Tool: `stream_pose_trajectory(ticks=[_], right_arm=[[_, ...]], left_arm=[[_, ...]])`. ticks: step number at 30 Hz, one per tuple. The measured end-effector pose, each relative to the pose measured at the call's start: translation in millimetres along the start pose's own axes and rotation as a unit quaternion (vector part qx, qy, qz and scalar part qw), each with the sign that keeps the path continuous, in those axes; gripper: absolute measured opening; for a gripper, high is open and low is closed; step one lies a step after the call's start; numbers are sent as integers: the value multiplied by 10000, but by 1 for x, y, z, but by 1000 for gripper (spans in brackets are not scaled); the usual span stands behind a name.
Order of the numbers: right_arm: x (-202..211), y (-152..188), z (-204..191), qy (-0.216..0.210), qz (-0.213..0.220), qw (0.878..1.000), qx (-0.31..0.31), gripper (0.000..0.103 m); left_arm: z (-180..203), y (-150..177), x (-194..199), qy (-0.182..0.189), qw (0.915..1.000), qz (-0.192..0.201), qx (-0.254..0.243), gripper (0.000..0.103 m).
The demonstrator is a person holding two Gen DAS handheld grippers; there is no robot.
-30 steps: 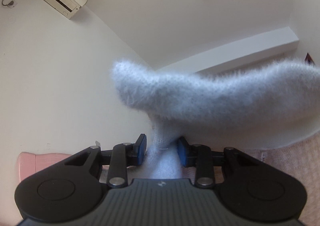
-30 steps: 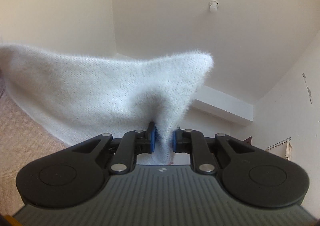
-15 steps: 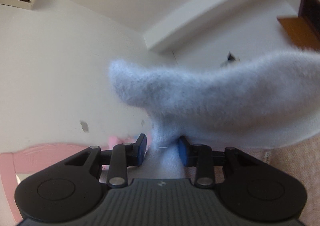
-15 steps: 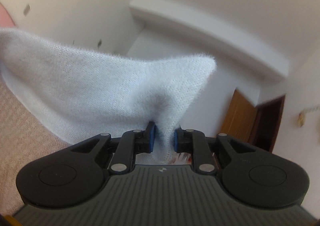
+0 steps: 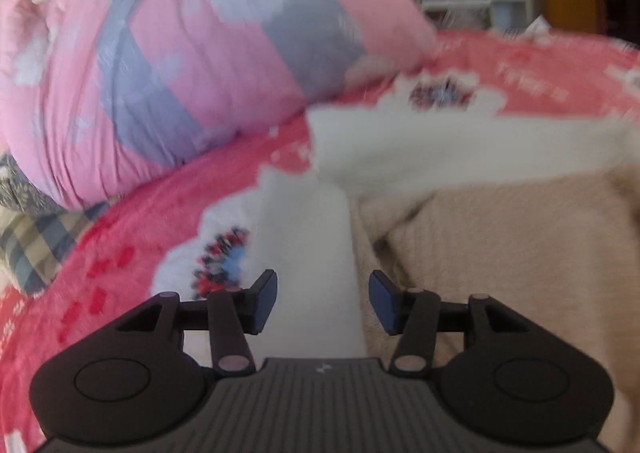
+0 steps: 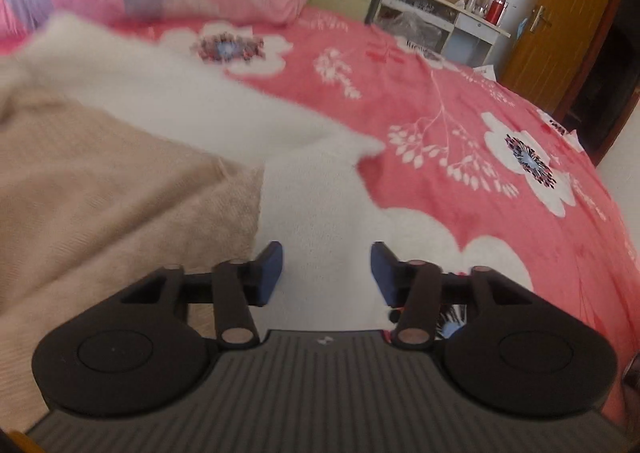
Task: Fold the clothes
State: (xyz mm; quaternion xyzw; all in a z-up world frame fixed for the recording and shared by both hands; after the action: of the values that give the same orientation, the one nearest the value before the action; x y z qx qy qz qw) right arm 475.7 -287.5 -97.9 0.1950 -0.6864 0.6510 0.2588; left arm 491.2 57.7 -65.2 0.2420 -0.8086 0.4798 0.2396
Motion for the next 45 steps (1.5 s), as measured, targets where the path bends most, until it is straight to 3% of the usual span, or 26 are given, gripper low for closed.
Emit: stream_pose_trajectory(ticks=[5, 7, 11, 14, 17, 20, 23, 25, 26, 28, 30, 32, 34, 36, 39, 45], right_arm=[[78, -20, 3, -636, 607, 9946, -544, 58], [116, -19, -5, -1311, 718, 9859, -749, 63], [178, 7, -54, -2657, 183, 9605, -803, 78], [206, 48, -99, -3601, -487, 9271, -914, 82], [212, 96, -142, -4102, -1217, 8933, -1378, 82], [203, 137, -170, -4221, -1758, 8689, -1896, 82], [207, 168, -187, -4257, -2167, 8445, -2422, 82], [209, 188, -198, -4269, -2434, 8258, -2767, 82], [213, 190, -201, -4338, -2442, 8223, -2756, 82], [221, 193, -209, -4481, -2446, 8158, -2718, 82], [223, 192, -208, -4448, -2375, 8179, -2772, 82], [224, 190, -207, -4411, -2301, 8201, -2828, 82], [223, 194, -201, -4331, -2261, 8211, -2950, 82], [222, 198, -196, -4247, -2220, 8254, -2984, 82], [225, 202, -187, -4105, -2160, 8347, -2967, 82], [230, 202, -179, -3952, -1989, 8498, -2865, 82]], left_arm=[[-52, 13, 125, 34, 9958, 855, 335, 67], [-82, 32, 165, -128, 9932, 1076, 437, 70], [-133, 90, 220, -330, 9910, 1140, 612, 72], [-146, 146, 226, -244, 9941, 855, 613, 72], [-135, 206, 216, 454, 9952, 366, 791, 71], [-113, 257, 198, 1267, 9834, -84, 1299, 70], [-98, 289, 180, 1792, 9645, -390, 1901, 67], [-95, 303, 172, 1976, 9537, -435, 2226, 67], [-94, 306, 170, 1972, 9522, -401, 2296, 67], [-93, 309, 168, 1935, 9501, -329, 2423, 63], [-93, 310, 168, 1874, 9483, -263, 2546, 34], [-94, 310, 169, 1845, 9443, -202, 2718, 20], [-99, 307, 173, 1785, 9400, -46, 2908, 17], [-113, 298, 183, 1449, 9433, 291, 2972, 15], [-151, 272, 197, 777, 9454, 908, 3032, 14], [-266, 187, 193, -680, 9340, 1788, 3018, 3]])
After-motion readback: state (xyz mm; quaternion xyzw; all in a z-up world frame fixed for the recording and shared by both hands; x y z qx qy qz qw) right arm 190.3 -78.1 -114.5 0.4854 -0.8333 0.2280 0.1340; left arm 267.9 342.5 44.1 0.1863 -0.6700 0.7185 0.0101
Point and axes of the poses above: each gripper's, at about its wrist camera, not at the fingertips, and x roughly against the way its jaws point, z to its right, y to its underside, the point moved 4 cm from there along -x, roughly the way its jaws point, and after that the axes turned 12 degrees about -x, right-handed, at the moved point
